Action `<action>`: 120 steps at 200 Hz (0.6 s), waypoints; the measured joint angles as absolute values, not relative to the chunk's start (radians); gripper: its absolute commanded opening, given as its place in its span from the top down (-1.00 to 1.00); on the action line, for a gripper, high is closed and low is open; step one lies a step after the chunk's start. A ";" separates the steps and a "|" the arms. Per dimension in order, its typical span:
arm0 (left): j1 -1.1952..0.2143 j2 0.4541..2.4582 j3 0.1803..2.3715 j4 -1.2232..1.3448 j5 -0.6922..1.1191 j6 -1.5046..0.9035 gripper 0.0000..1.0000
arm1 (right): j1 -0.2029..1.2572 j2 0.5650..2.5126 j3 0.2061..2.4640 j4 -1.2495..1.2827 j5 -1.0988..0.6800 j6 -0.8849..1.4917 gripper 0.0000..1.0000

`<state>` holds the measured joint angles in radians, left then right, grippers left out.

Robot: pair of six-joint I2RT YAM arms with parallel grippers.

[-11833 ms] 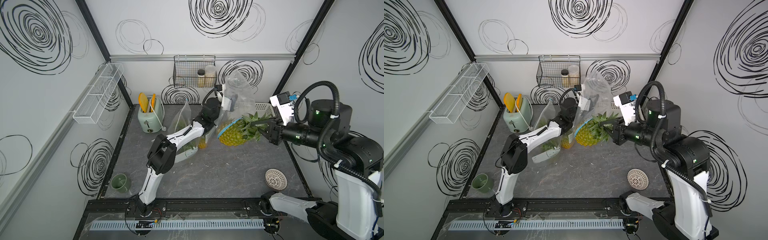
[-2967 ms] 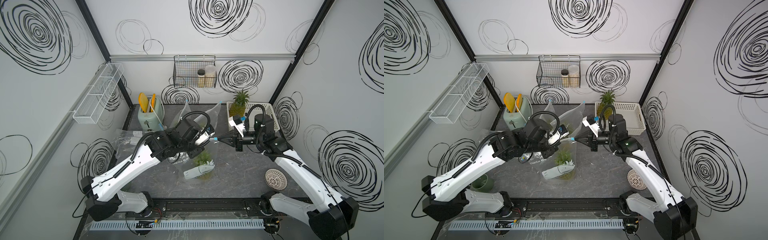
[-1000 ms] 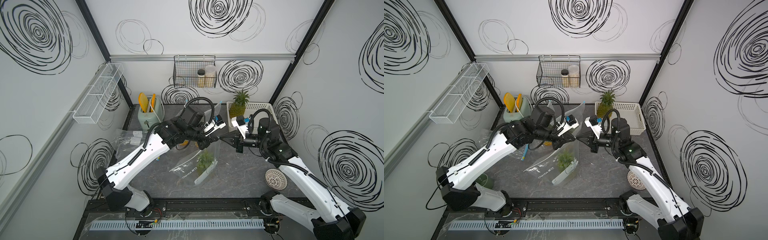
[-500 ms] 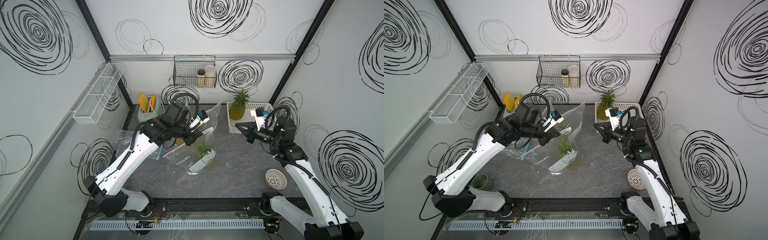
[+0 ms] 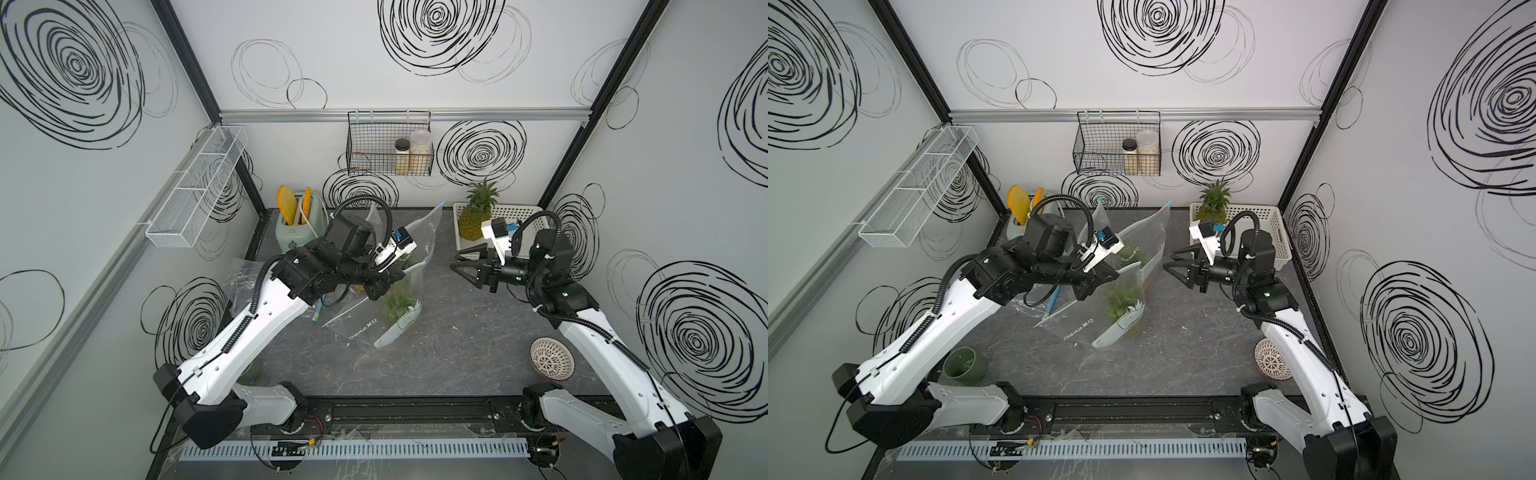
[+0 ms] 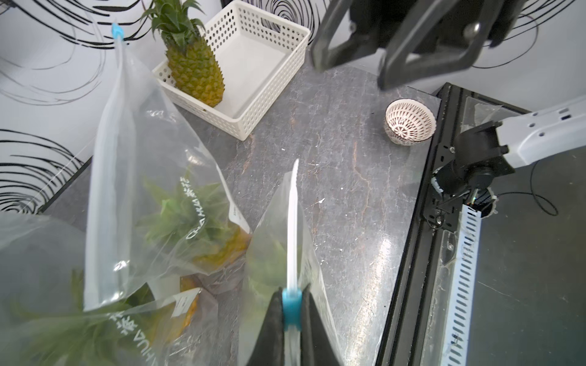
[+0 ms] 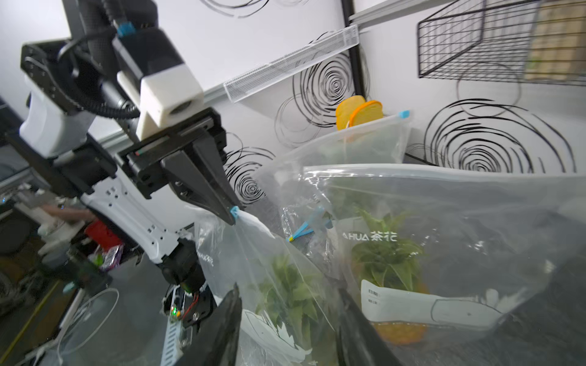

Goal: Open the zip-top bag and take out the pineapple
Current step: Unzip the zipper on the zipper food storage bag.

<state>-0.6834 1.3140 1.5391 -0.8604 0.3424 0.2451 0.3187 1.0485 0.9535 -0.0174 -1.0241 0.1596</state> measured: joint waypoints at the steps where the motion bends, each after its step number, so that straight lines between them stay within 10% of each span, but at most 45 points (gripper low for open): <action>1: -0.684 1.315 1.539 -0.860 0.343 0.245 1.00 | 0.321 1.051 0.954 -0.017 -1.026 0.161 -0.08; 62: -0.706 1.354 1.540 -0.826 0.372 0.251 1.00 | 0.437 1.174 0.986 0.001 -1.053 0.122 -0.07; 120: -0.706 1.354 1.534 -0.805 0.384 0.251 1.00 | 0.471 1.206 0.987 0.039 -1.053 0.133 0.43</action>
<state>-0.7063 1.3540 1.5337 -0.8055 0.3836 0.2512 0.4706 1.2057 0.9874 0.0391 -1.0534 0.1333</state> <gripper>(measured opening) 0.108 0.304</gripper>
